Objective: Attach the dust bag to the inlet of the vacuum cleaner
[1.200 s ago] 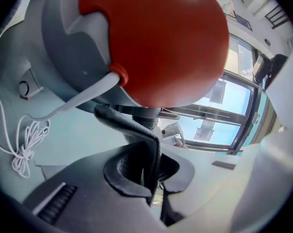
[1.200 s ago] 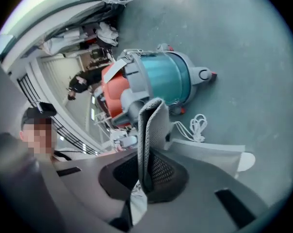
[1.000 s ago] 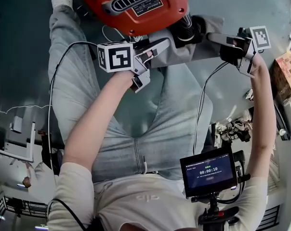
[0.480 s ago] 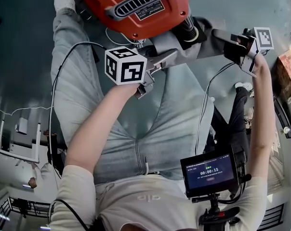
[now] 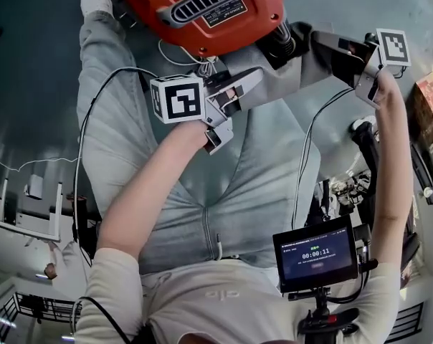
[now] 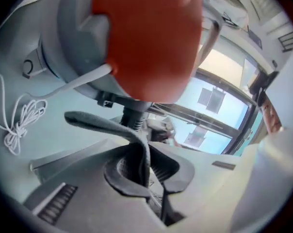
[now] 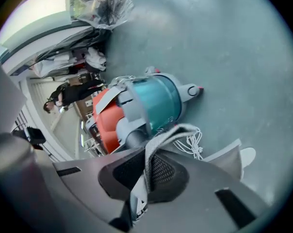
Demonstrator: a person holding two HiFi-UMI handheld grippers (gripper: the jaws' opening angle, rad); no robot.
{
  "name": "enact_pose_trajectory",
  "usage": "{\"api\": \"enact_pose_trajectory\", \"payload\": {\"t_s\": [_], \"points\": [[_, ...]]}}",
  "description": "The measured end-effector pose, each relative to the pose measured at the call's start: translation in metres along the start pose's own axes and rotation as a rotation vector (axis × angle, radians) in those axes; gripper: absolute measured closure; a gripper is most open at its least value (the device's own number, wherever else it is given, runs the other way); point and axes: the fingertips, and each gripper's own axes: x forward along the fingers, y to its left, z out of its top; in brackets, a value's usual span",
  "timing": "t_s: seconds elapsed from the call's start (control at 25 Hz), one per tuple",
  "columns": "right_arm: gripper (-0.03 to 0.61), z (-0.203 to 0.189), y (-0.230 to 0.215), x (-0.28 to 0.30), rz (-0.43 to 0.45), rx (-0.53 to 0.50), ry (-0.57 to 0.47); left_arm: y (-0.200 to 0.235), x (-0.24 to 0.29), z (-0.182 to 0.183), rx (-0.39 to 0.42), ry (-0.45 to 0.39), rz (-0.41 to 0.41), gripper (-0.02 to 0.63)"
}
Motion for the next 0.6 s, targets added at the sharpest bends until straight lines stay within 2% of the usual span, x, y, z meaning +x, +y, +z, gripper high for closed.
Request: {"api": "enact_pose_trajectory", "payload": {"t_s": [0.04, 0.12, 0.2, 0.24, 0.32, 0.36, 0.4, 0.48, 0.6], "points": [[0.561, 0.006, -0.014, 0.001, -0.009, 0.035, -0.013, -0.014, -0.001, 0.006, -0.005, -0.029, -0.029, 0.597], [0.561, 0.006, -0.025, 0.007, 0.002, 0.101, -0.033, -0.024, 0.0, 0.018, 0.03, -0.065, -0.032, 0.597], [0.561, 0.001, -0.01, 0.005, 0.033, 0.111, -0.072, -0.01, 0.0, 0.028, 0.091, -0.062, 0.02, 0.597], [0.561, -0.003, 0.005, 0.002, 0.056, 0.094, -0.091, 0.003, -0.003, 0.028, 0.092, -0.054, 0.055, 0.597], [0.561, -0.014, 0.035, 0.005, 0.073, 0.028, -0.096, 0.032, -0.011, 0.021, 0.023, -0.049, 0.115, 0.597], [0.561, -0.017, 0.042, 0.009, 0.054, -0.016, -0.082, 0.04, -0.015, 0.016, -0.024, -0.057, 0.127, 0.597], [0.561, -0.016, 0.041, 0.011, 0.019, -0.058, -0.069, 0.039, -0.017, 0.015, -0.056, -0.074, 0.117, 0.597], [0.561, 0.0, 0.02, 0.005, -0.039, -0.081, -0.073, 0.01, -0.017, 0.02, -0.043, -0.107, 0.052, 0.597], [0.561, 0.017, -0.024, 0.005, -0.008, 0.046, -0.111, -0.022, -0.009, 0.023, 0.062, -0.095, 0.001, 0.597]]}}
